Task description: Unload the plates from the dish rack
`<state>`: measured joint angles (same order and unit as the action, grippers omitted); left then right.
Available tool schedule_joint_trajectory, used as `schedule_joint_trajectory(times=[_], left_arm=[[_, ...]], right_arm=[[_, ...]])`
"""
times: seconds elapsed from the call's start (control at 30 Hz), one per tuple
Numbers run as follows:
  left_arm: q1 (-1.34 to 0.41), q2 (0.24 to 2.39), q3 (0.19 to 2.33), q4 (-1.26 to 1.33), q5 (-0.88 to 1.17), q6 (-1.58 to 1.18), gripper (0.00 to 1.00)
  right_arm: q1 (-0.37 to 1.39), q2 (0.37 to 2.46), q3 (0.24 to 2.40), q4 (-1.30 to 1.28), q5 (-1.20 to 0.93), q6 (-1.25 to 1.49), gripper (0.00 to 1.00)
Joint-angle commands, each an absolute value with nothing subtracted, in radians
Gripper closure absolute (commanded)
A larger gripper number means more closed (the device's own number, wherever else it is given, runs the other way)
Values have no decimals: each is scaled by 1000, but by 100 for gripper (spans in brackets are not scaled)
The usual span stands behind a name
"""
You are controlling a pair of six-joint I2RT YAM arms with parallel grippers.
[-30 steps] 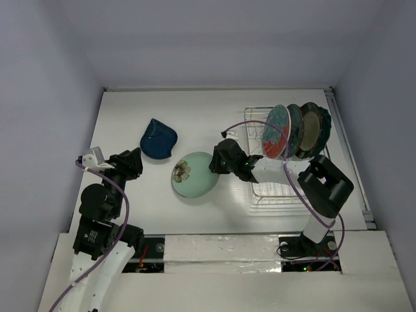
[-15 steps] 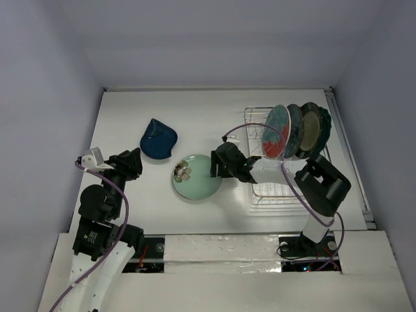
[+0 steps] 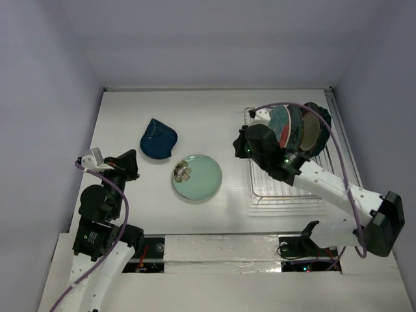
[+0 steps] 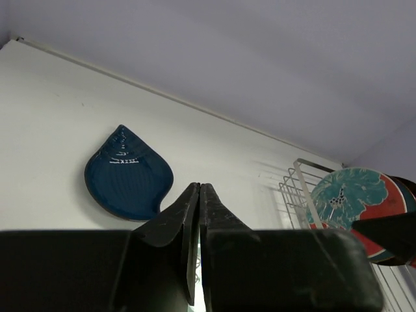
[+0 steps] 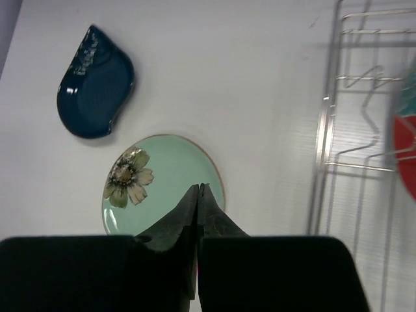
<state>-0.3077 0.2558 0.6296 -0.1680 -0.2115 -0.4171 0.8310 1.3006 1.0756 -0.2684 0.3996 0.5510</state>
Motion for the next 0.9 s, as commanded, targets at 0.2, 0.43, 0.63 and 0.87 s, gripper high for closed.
schedule_joint_trajectory(times=[0.2,0.43,0.63,0.87], left_arm=[[-313,239,641,-169,-207,-430,100],[-322,250,637,-158,-207,-428,74],[-322,258,635,-153,-207,-428,67],[-322,261,635,-152,-207,-426,65]], right_arm=[[597,1108,1106,-607,680,511,92],[439,1137,1112,-586,644,448,43],[347,1242,1155,-497,548,393,51],[322,1391,1230,-477,560,333,68]])
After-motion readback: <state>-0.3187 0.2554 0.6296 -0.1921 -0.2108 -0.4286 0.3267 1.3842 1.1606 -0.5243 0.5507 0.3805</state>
